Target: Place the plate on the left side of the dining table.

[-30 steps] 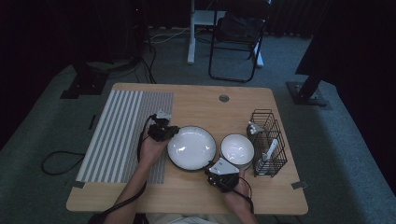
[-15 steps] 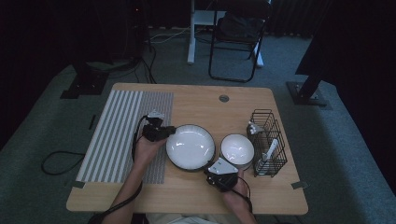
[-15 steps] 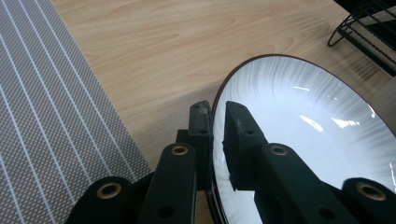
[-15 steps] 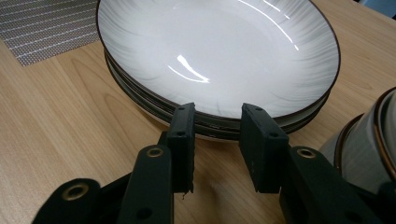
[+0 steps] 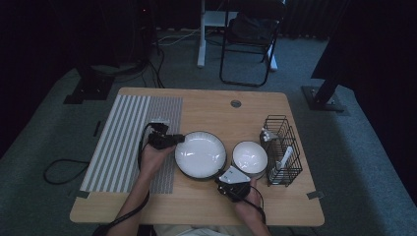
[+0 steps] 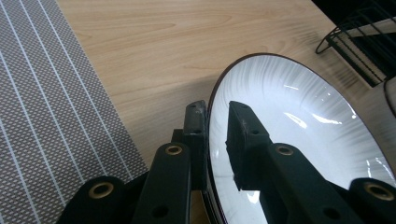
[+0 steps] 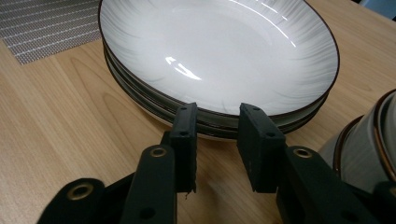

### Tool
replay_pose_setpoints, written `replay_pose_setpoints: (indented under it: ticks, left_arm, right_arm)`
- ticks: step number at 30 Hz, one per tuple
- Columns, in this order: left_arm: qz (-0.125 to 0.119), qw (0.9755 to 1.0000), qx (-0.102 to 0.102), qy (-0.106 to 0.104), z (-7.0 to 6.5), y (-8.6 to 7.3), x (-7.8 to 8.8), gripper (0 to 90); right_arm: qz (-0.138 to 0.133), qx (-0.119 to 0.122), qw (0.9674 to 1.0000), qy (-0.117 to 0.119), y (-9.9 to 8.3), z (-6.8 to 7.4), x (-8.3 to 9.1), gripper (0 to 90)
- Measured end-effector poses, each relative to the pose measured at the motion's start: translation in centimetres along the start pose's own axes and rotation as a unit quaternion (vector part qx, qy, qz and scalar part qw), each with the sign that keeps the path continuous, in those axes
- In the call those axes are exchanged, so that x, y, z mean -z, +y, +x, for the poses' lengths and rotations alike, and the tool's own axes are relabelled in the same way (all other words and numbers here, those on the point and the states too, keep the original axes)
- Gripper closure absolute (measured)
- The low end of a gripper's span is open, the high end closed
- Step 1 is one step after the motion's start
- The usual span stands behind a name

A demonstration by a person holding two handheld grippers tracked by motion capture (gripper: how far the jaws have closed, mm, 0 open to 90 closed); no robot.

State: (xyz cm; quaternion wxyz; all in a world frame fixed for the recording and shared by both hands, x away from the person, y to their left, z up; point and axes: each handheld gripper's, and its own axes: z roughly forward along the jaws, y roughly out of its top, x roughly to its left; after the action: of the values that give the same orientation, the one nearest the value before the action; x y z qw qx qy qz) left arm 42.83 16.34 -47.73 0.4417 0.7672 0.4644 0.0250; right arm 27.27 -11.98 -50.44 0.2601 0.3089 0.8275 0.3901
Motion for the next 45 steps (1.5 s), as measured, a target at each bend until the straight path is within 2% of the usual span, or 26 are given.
replay_pose_setpoints:
  ticks: [2,3,6,8,11,12,13,16,19,21,25,28,33,38,45]
  left_arm:
    - [0.008,0.9999,0.009,-0.009,0.3,-0.2,-0.1,78.1]
    - [0.01,0.9996,0.017,-0.02,0.5,-0.4,-0.3,77.9]
    - [0.0,0.9978,0.044,-0.05,1.1,-0.8,-0.3,76.8]
    - [-0.003,0.9972,0.049,-0.057,1.2,-0.9,-0.3,76.9]
    - [0.004,0.9974,0.046,-0.055,1.1,-0.7,-0.3,76.7]
    - [0.014,0.9964,0.048,-0.068,1.1,-0.7,-0.6,76.7]
    - [0.011,0.9955,0.052,-0.078,1.0,-0.8,-0.8,76.5]
    - [0.006,0.9954,0.058,-0.076,1.0,-0.9,-1.0,76.5]
    - [0.002,0.9953,0.065,-0.072,1.1,-1.0,-1.0,80.8]
    - [0.001,0.9961,0.06,-0.064,1.0,-1.0,-1.0,81.1]
    - [0.002,0.9961,0.065,-0.059,0.8,-0.9,-1.0,82.5]
    - [-0.006,0.9948,0.078,-0.065,1.0,-1.0,-1.0,83.5]
    - [-0.018,0.9912,0.105,-0.078,1.3,-1.2,-1.2,84.4]
    - [-0.022,0.9904,0.111,-0.08,1.3,-1.1,-1.2,84.4]
    - [-0.028,0.9907,0.105,-0.082,0.9,-0.7,-0.7,84.2]
  right_arm:
    - [-0.001,0.004,1.0,-0.001,0.0,0.1,0.0,69.1]
    - [-0.001,0.005,1.0,-0.002,0.0,0.1,0.0,68.9]
    - [-0.001,0.007,1.0,-0.005,-0.1,0.2,0.0,68.6]
    - [-0.002,0.005,1.0,-0.006,-0.2,0.1,-0.1,68.4]
    - [-0.002,0.005,1.0,-0.006,-0.2,0.1,-0.1,68.5]
    - [-0.001,0.005,1.0,-0.006,-0.2,0.1,-0.1,68.6]
    - [-0.002,0.004,1.0,-0.005,-0.2,0.1,-0.2,68.5]
    - [-0.001,0.01,0.9999,-0.012,-0.1,0.2,-0.2,67.7]
    - [-0.001,0.01,0.9999,-0.013,-0.1,0.3,-0.2,67.4]
    - [-0.001,0.01,0.9999,-0.013,-0.1,0.2,-0.2,67.4]
    - [-0.003,0.009,0.9999,-0.013,-0.1,0.2,-0.3,67.2]
    - [-0.004,0.008,0.9999,-0.013,-0.1,0.3,-0.3,67.2]
    - [-0.005,0.013,0.9998,-0.017,-0.1,0.4,-0.2,65.6]
    - [-0.007,0.017,0.9996,-0.024,-0.1,0.6,-0.2,65.3]
    - [-0.02,0.023,0.9991,-0.029,-0.1,1.0,0.5,64.4]
